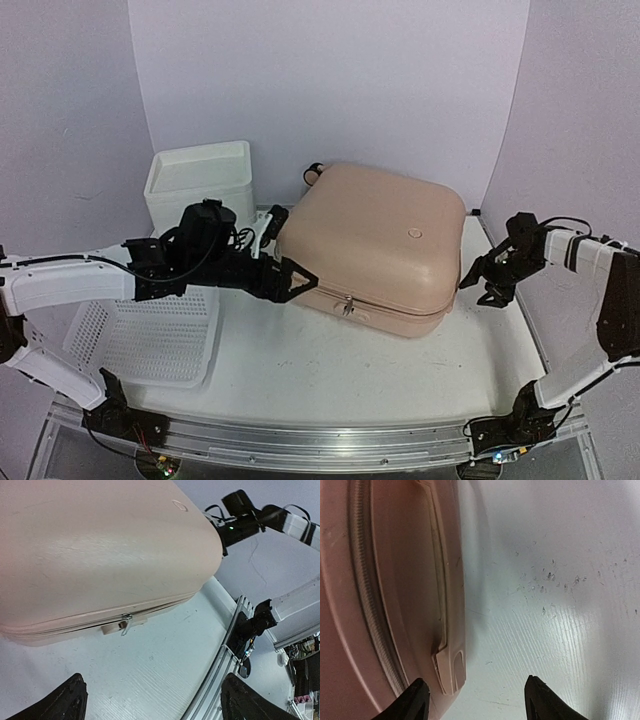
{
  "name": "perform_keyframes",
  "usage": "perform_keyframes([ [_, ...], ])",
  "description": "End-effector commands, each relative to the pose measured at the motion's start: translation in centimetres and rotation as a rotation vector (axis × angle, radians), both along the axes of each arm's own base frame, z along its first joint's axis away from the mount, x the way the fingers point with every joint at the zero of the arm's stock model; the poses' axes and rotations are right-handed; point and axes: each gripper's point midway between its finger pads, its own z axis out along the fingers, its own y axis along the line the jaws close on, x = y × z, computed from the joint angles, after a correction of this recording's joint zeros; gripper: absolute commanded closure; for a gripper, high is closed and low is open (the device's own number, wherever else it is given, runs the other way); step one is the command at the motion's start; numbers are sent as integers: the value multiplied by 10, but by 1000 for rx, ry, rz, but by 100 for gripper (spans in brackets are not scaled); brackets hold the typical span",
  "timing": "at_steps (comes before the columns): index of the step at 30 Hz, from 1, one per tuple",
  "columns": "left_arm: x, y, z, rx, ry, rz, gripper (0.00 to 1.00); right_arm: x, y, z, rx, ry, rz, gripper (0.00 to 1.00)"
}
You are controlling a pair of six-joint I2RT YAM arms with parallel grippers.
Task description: Open, take out, and arrange the luggage
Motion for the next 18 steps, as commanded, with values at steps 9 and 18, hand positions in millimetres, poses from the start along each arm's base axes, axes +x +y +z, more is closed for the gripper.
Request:
perform_keyframes([
  [9, -22, -48, -26, -116, -356, -3, 11, 68, 9, -24, -39, -39, -13, 44],
  [18, 21, -68, -77, 29, -347, 169, 31, 51, 9, -53, -90, 23, -30, 66],
])
